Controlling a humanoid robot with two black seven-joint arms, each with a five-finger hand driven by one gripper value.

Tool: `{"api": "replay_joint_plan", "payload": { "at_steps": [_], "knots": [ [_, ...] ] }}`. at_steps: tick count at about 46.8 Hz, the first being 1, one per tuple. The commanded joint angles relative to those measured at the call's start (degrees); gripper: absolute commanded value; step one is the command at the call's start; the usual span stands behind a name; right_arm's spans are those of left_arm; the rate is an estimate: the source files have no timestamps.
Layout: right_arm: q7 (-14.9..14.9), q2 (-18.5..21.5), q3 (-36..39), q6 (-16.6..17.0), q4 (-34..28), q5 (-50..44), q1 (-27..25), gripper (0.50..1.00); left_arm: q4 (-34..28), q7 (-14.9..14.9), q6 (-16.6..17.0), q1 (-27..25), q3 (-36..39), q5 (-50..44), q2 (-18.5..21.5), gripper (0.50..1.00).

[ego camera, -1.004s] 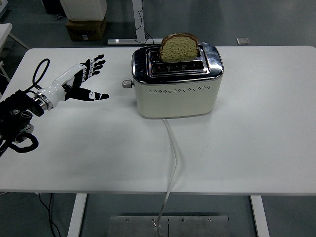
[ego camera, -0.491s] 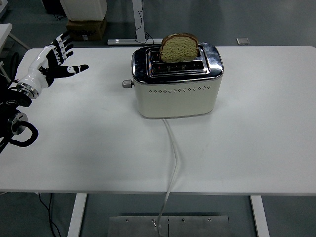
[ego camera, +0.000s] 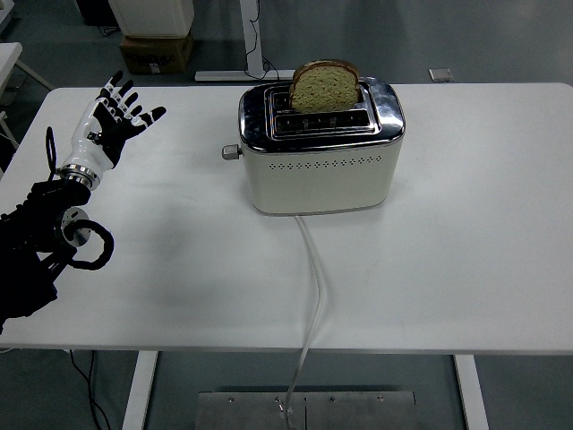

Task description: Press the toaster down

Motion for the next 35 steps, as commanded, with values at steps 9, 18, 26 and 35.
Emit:
{"api": "replay_joint_plan", "payload": {
  "at_steps": [9,18,26,35],
  "knots": [
    [0.00,0.00,0.08,0.00,0.00,0.00,0.09,1.000,0.00,0.00,-0.74,0.11,-1.90,-3.23,-0.45,1.000],
    [0.00,0.00,0.07,0.00,0.09,-0.18,0.27,1.000,0.70,0.09,-3.11,0.81,-4.62,-3.32,-0.97,1.000],
    [0.00,0.00,0.08,0.00,0.09,-0.09,0.27,1.000,3.77,0.18,-4.08,0.90,-5.15,-3.32,-2.20,1.000],
    [0.00,0.00,-0.01,0.00,0.26,-0.35,0.27,1.000,4.39,0.18,-4.08,1.16,-5.24,-3.32,-2.56,1.000]
  ]
}}
